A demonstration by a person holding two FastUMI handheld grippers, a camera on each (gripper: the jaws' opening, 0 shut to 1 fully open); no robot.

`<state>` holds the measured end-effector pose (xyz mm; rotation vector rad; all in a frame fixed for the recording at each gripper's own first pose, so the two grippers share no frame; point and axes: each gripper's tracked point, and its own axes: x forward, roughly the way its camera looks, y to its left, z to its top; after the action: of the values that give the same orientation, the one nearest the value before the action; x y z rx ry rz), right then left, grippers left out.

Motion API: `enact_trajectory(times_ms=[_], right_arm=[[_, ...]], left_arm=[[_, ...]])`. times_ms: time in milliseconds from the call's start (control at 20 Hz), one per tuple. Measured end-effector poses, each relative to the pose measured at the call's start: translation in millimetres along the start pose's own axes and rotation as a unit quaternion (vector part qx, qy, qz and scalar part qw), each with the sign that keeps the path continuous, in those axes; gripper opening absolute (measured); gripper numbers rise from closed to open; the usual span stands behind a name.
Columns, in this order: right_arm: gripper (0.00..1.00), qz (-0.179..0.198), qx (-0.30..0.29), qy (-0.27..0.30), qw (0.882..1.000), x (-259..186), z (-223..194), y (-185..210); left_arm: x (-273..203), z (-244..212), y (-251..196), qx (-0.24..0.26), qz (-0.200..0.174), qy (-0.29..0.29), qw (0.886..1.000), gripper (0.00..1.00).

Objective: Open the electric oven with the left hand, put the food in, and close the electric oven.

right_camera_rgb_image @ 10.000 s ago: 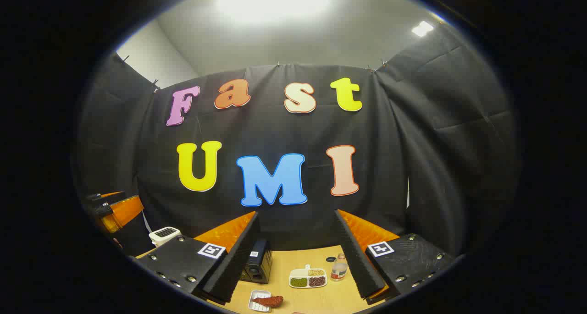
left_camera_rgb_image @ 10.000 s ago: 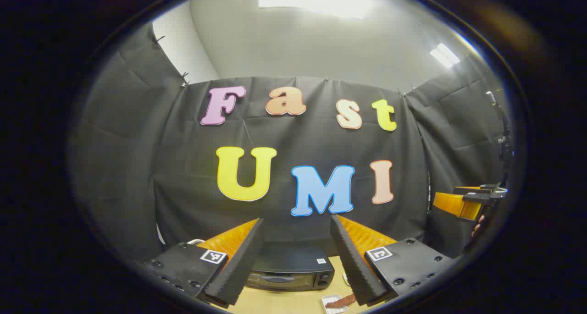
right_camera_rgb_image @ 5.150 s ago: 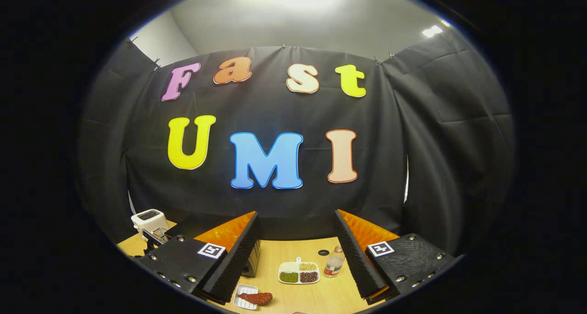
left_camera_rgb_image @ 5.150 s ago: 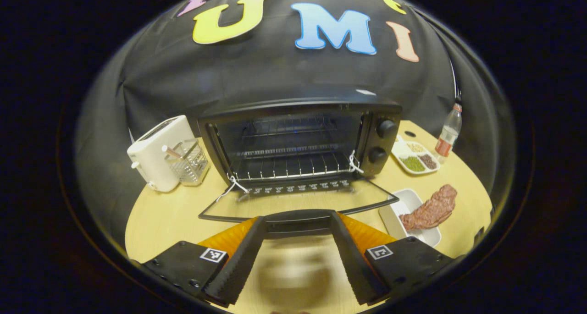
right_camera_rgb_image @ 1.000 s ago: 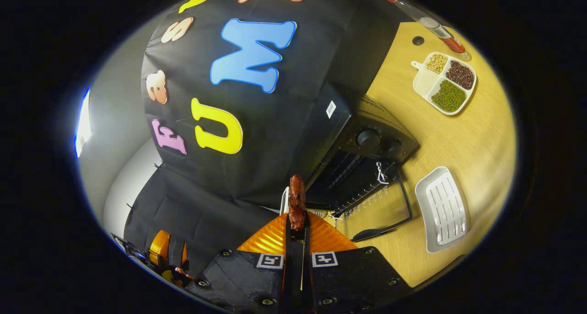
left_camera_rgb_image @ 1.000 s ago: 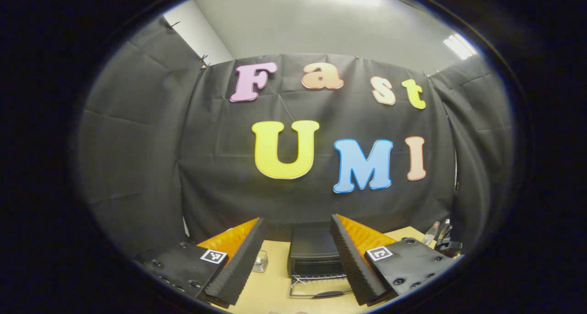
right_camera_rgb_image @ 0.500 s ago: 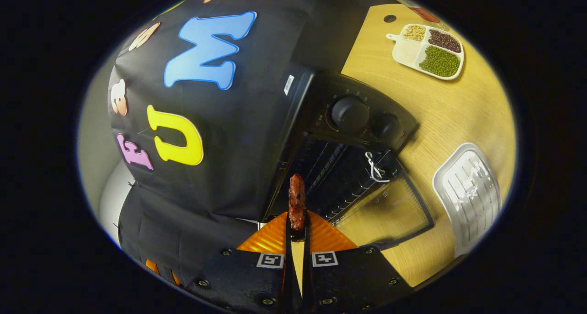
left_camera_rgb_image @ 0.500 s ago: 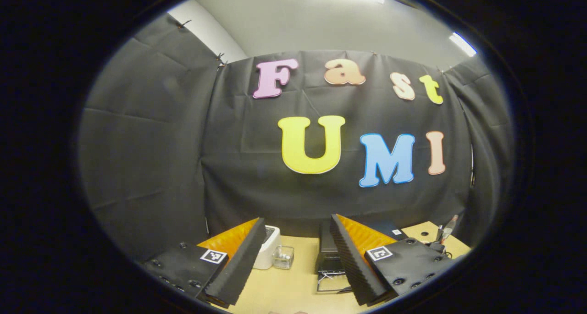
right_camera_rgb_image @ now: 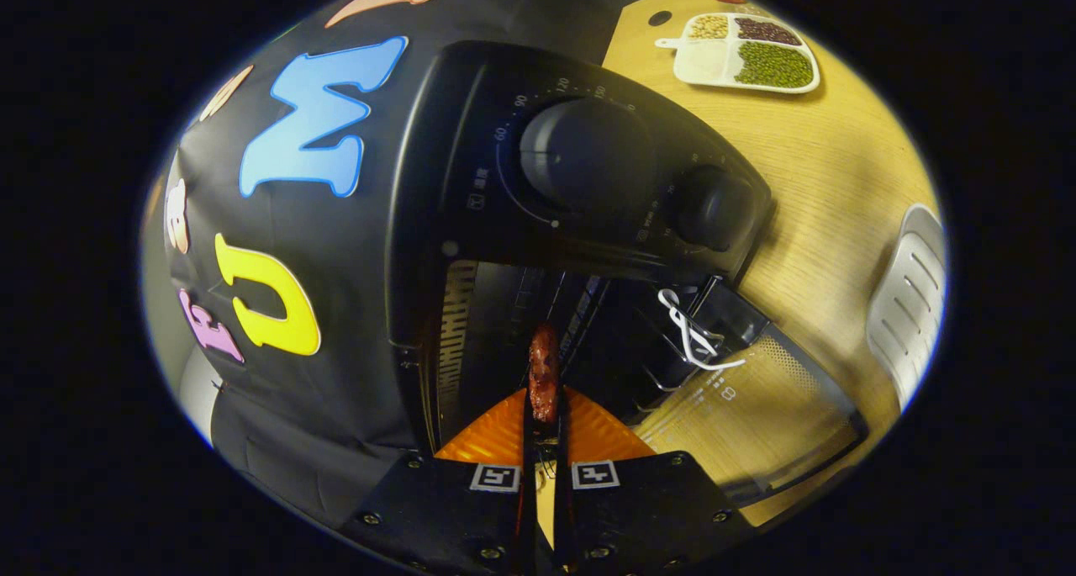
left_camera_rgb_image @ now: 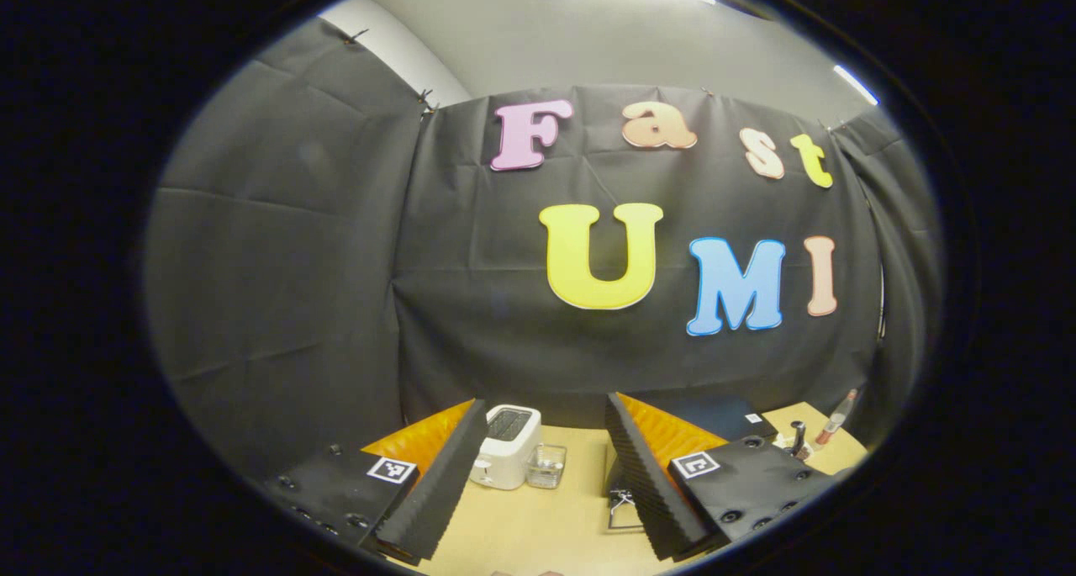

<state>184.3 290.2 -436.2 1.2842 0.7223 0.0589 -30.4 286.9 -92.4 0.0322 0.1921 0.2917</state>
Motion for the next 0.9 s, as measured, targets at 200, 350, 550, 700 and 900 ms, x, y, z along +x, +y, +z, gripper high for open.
enact_trajectory(times_ms=[200,350,550,700,900], right_arm=[[0.15,-0.042,0.02,-0.034,0.998,15,4,-10],[0.15,-0.083,-0.002,-0.037,0.996,16,4,-15],[0.4,-0.127,-0.071,-0.022,0.989,-1,0,-15],[0.62,-0.148,-0.116,-0.009,0.982,-20,-1,-18],[0.63,-0.142,-0.185,-0.02,0.972,-49,10,-3]], left_arm=[[6,-10,7,-0.003,0.003,0.01,1.0,0.95],[14,-11,3,-0.005,-0.006,0.011,1.0,0.99],[24,-17,-6,-0.013,-0.017,0.012,1.0,0.99],[35,-19,-19,-0.02,-0.034,0.016,0.999,0.99],[45,-20,-47,-0.021,-0.067,0.015,0.997,0.99]])
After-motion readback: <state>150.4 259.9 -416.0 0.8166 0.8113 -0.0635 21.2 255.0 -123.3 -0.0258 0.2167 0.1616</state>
